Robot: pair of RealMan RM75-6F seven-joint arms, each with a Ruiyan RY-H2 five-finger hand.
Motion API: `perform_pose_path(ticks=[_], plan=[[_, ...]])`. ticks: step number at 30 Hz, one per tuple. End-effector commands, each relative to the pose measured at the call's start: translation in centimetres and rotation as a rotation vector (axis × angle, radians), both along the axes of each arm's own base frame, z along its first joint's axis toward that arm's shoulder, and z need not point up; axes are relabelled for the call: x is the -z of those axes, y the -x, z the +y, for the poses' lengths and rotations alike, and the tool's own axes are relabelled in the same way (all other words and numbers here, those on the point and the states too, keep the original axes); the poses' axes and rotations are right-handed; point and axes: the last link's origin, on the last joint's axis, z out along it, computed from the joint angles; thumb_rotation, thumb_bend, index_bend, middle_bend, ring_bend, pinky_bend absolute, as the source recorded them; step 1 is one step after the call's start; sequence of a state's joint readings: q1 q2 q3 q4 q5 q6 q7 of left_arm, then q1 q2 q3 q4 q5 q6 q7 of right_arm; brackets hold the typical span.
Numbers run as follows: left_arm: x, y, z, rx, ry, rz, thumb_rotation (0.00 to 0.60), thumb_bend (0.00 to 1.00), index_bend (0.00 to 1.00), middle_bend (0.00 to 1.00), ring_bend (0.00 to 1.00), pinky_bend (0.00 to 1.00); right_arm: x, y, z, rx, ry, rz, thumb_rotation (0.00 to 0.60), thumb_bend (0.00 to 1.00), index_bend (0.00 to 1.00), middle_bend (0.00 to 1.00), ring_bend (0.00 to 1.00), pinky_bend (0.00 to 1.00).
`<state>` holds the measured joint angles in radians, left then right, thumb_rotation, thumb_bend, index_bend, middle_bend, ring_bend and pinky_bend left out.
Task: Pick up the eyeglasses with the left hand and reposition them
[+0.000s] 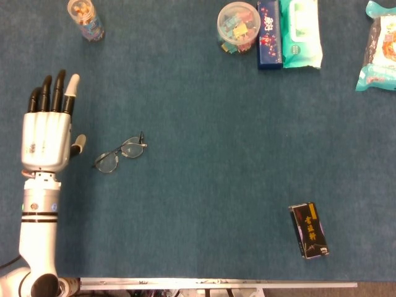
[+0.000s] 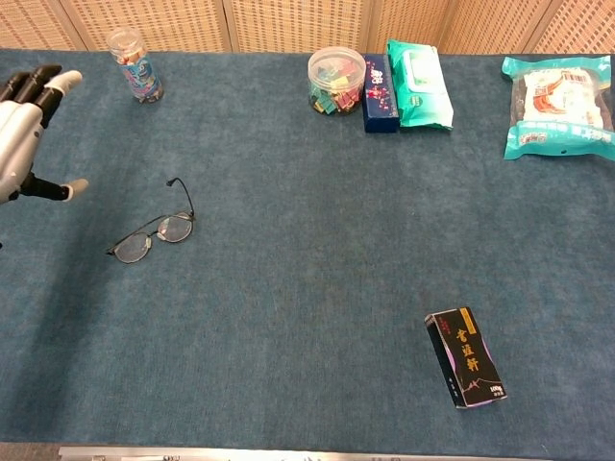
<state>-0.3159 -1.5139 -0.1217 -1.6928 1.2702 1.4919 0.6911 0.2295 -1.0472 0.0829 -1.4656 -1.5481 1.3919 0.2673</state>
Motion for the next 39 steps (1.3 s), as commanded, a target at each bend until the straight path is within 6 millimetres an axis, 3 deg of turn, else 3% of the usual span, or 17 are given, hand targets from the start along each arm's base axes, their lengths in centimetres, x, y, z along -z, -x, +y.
perform_pose_path(ticks=[1, 8, 21, 39], plan=[[-1.9, -1.6, -0.6, 0.028, -0.032, -0.021, 0.6, 0.17, 0.0, 0.0, 0.0, 0.14, -0.1, 0.0, 0.1, 0.001, 0.004, -0.001, 0.6, 0.0, 0.44, 0.32, 0.2, 0.33], [-2.4, -4.2, -1.0, 0.088, -0.032, -0.03, 0.6, 0.17, 0.0, 0.0, 0.0, 0.14, -0.3, 0.1, 0.1, 0.0, 0.009, -0.003, 0.6, 0.0, 0.44, 0.32, 0.2, 0.33], [-0.1, -8.6, -0.5, 0.193, 0.055, -0.076, 0.6, 0.17, 0.0, 0.0, 0.0, 0.14, -0.4, 0.3, -0.1, 0.0, 0.011, -0.01, 0.6, 0.0, 0.44, 0.32, 0.2, 0.33], [3.2, -10.3, -0.3, 0.215, 0.134, -0.075, 0.6, 0.18, 0.0, 0.0, 0.0, 0.14, -0.7, 1.1, 0.4, 0.017, 0.02, -0.025, 0.6, 0.0, 0.44, 0.32, 0.2, 0.33]])
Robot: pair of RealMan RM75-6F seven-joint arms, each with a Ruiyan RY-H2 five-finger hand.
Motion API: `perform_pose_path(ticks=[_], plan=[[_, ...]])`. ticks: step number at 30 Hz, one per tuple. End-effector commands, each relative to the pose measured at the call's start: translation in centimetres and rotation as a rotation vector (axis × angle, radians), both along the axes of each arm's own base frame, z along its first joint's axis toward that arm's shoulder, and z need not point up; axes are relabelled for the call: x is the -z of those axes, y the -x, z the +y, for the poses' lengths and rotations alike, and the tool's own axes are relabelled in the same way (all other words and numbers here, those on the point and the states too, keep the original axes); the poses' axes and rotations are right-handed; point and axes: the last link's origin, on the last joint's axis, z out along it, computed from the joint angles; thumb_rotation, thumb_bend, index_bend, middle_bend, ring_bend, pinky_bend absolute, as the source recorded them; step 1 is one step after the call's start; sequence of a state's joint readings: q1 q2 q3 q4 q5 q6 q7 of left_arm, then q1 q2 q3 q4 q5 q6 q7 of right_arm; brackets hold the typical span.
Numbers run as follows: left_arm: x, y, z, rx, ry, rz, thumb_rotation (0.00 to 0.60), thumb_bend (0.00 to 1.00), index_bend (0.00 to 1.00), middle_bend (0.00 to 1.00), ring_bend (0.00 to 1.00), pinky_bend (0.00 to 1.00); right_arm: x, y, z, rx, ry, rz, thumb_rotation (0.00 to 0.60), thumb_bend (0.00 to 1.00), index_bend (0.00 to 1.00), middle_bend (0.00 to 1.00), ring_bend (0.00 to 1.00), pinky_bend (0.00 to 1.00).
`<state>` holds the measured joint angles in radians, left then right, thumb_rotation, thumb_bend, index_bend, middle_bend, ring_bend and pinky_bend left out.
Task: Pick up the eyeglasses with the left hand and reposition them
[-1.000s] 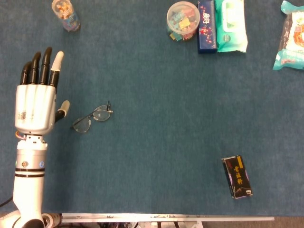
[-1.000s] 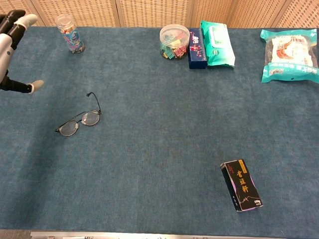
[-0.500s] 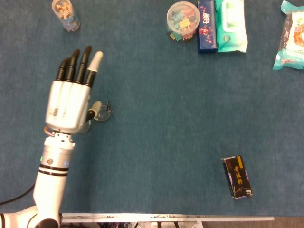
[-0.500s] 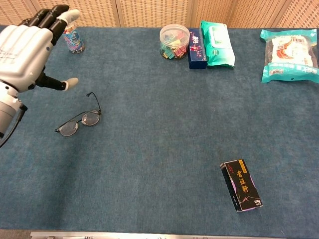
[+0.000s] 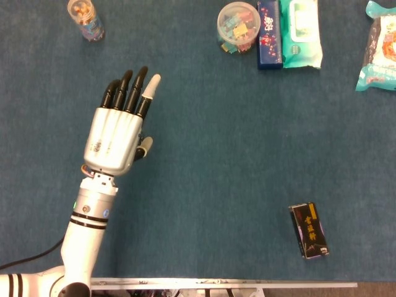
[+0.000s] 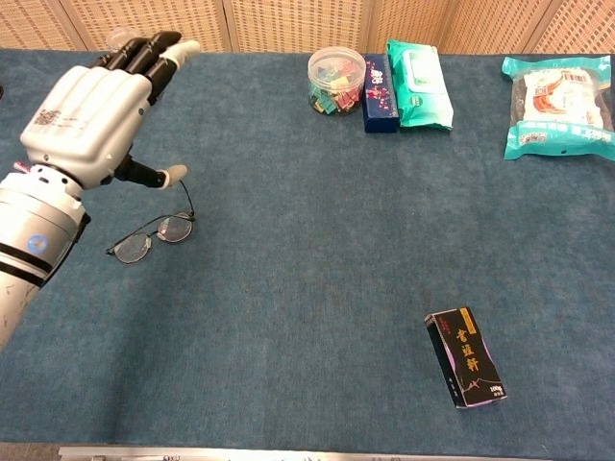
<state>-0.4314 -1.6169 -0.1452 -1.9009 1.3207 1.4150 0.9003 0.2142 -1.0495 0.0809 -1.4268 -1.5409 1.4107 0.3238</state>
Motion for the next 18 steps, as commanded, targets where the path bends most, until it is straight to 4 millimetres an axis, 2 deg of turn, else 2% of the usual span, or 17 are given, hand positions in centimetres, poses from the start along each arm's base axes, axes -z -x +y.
perform_pose_path(ticks=[1, 7, 18], plan=[[0.6, 0.2, 0.1, -0.008, 0.012, 0.008, 0.6, 0.18, 0.0, 0.0, 0.0, 0.14, -0.1, 0.1, 0.1, 0.002, 0.002, -0.001, 0.6, 0.0, 0.44, 0.32, 0.2, 0.33], [1.6, 1.2, 0.9, -0.044, 0.018, 0.017, 0.6, 0.17, 0.0, 0.0, 0.0, 0.14, -0.3, 0.3, 0.3, 0.011, 0.008, 0.004, 0.6, 0.0, 0.44, 0.32, 0.2, 0.33], [1.8, 2.6, 1.9, -0.098, 0.009, 0.019, 0.6, 0.17, 0.0, 0.0, 0.0, 0.14, 0.1, 0.3, 0.2, 0.018, -0.004, 0.004, 0.6, 0.0, 0.44, 0.32, 0.2, 0.33]])
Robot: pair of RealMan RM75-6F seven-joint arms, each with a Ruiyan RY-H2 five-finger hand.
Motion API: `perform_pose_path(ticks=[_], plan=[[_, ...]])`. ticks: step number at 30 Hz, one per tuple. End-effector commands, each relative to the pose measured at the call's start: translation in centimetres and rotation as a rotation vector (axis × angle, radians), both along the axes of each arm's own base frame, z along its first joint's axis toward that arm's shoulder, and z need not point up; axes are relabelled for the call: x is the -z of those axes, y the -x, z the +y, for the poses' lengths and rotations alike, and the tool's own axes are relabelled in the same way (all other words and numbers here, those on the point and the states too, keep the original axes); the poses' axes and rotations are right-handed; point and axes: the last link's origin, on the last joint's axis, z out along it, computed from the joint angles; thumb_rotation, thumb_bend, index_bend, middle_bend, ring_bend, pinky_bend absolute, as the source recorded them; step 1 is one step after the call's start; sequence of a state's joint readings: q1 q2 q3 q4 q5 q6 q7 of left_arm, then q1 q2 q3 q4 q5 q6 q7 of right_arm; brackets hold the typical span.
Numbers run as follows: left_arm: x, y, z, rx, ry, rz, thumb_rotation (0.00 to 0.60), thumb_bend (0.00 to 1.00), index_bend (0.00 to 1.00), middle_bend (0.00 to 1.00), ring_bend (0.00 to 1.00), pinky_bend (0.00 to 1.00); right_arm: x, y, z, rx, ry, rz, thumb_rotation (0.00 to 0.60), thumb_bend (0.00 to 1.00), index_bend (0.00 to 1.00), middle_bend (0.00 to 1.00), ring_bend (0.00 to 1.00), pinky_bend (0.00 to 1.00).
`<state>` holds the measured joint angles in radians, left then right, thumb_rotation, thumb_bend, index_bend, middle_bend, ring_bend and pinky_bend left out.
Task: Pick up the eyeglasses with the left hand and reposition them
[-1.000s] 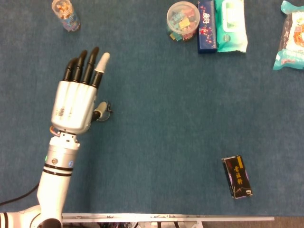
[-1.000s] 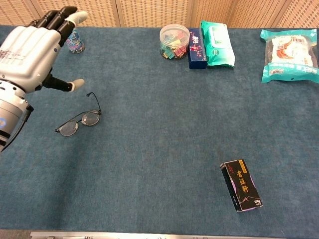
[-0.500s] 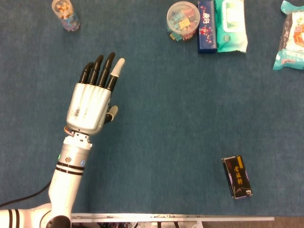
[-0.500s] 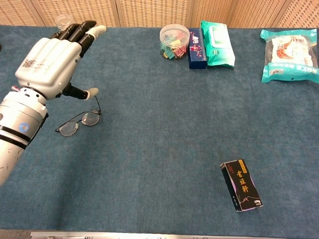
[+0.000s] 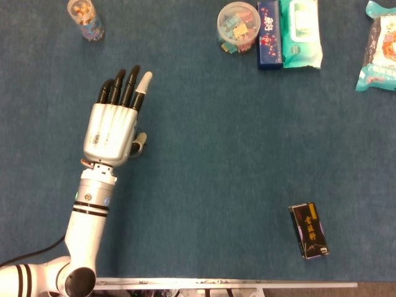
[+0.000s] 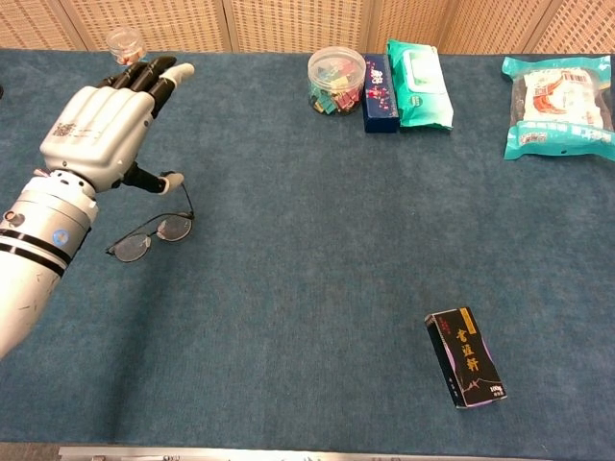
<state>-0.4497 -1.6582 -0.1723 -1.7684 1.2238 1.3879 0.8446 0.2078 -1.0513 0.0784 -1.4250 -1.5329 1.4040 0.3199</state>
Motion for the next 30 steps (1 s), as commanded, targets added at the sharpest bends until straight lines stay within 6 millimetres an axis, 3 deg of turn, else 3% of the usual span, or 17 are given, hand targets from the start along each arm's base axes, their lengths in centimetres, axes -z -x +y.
perform_pose_path(ticks=[1, 20, 30], plan=[[0.0, 0.3, 0.0, -0.011, 0.0, -0.003, 0.6, 0.17, 0.0, 0.0, 0.0, 0.14, 0.1, 0.0, -0.1, -0.001, -0.003, 0.0, 0.6, 0.0, 0.44, 0.32, 0.2, 0.33], [0.4, -2.8, -2.1, 0.097, 0.057, -0.06, 0.6, 0.17, 0.0, 0.0, 0.0, 0.14, 0.0, -0.2, 0.1, -0.011, 0.003, -0.008, 0.6, 0.0, 0.44, 0.32, 0.2, 0.33], [0.7, -2.3, -2.7, 0.075, 0.085, -0.042, 0.6, 0.17, 0.0, 0.0, 0.0, 0.14, 0.0, -0.1, 0.1, -0.011, 0.001, -0.015, 0.6, 0.0, 0.44, 0.32, 0.2, 0.33]])
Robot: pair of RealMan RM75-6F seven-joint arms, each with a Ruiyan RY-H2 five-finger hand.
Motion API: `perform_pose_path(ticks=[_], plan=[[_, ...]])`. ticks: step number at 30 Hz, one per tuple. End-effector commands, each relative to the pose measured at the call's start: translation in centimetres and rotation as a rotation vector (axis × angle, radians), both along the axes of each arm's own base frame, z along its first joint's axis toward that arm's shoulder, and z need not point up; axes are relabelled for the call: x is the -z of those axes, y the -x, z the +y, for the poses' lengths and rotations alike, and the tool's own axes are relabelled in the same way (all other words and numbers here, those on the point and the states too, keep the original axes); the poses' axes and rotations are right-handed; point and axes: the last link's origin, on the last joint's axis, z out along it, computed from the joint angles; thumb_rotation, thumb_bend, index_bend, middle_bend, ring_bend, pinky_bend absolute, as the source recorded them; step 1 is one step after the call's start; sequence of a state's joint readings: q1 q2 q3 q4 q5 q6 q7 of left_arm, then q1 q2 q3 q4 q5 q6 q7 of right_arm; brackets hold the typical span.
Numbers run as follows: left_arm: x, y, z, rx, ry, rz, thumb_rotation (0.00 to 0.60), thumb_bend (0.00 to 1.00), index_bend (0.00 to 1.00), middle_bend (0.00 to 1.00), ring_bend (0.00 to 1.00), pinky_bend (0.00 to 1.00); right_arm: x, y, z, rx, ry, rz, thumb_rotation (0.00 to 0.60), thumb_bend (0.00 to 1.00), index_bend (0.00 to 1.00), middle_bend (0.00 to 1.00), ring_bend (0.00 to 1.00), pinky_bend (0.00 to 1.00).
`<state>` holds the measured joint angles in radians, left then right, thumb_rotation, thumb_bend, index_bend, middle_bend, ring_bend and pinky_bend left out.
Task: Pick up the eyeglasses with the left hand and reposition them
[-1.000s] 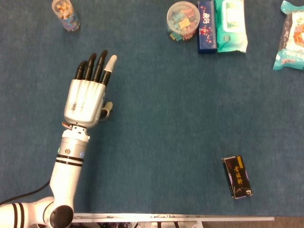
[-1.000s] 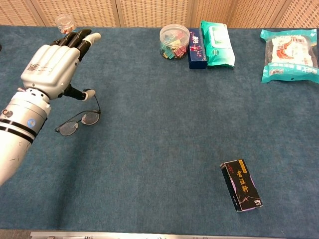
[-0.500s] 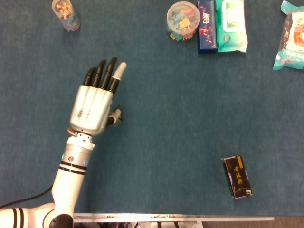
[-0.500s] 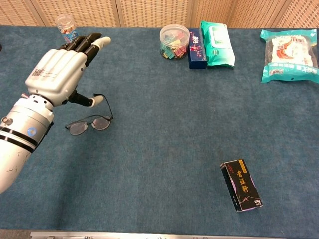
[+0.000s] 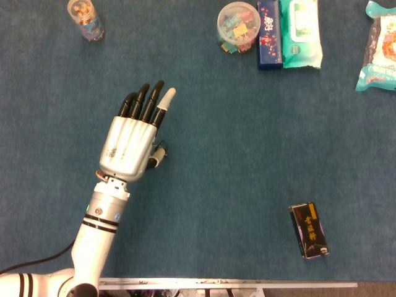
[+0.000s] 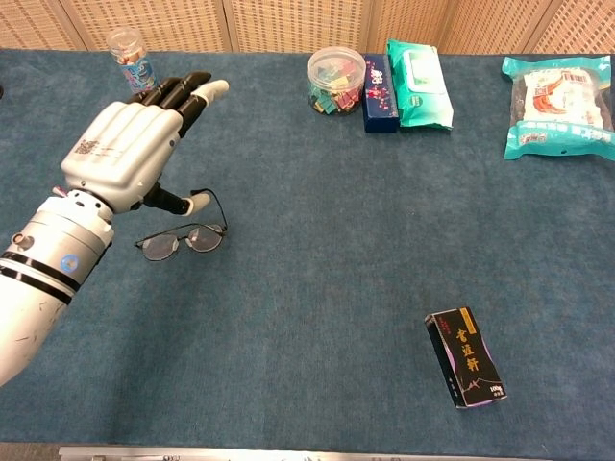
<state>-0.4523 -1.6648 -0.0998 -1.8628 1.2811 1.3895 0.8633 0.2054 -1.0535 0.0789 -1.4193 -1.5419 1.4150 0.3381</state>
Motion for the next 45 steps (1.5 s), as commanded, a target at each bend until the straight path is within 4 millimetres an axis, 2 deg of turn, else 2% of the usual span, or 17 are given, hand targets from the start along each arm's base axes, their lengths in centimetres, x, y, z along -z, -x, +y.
perform_pose_path(ticks=[1, 11, 22, 33, 45], plan=[[0.0, 0.1, -0.2, -0.004, 0.003, 0.001, 0.6, 0.18, 0.0, 0.0, 0.0, 0.14, 0.0, 0.0, 0.0, -0.001, -0.001, -0.001, 0.6, 0.0, 0.44, 0.32, 0.2, 0.33], [0.6, 0.0, -1.3, 0.007, 0.043, 0.003, 0.6, 0.18, 0.0, 0.0, 0.0, 0.14, 0.0, -0.1, 0.0, -0.009, 0.002, -0.005, 0.6, 0.0, 0.44, 0.32, 0.2, 0.33], [1.1, -1.0, -2.4, 0.039, 0.077, -0.013, 0.6, 0.17, 0.0, 0.0, 0.0, 0.14, -0.1, 0.2, 0.2, -0.005, 0.008, -0.012, 0.6, 0.0, 0.44, 0.32, 0.2, 0.33], [0.6, -3.0, -1.3, 0.091, 0.045, -0.031, 0.6, 0.17, 0.0, 0.0, 0.0, 0.14, -0.2, 0.3, 0.3, -0.004, 0.011, -0.017, 0.6, 0.0, 0.44, 0.32, 0.2, 0.33], [0.8, -4.0, -0.6, 0.111, 0.036, -0.054, 0.6, 0.18, 0.0, 0.0, 0.0, 0.14, -0.2, 0.3, 0.3, 0.001, 0.011, -0.016, 0.6, 0.0, 0.44, 0.32, 0.2, 0.33]])
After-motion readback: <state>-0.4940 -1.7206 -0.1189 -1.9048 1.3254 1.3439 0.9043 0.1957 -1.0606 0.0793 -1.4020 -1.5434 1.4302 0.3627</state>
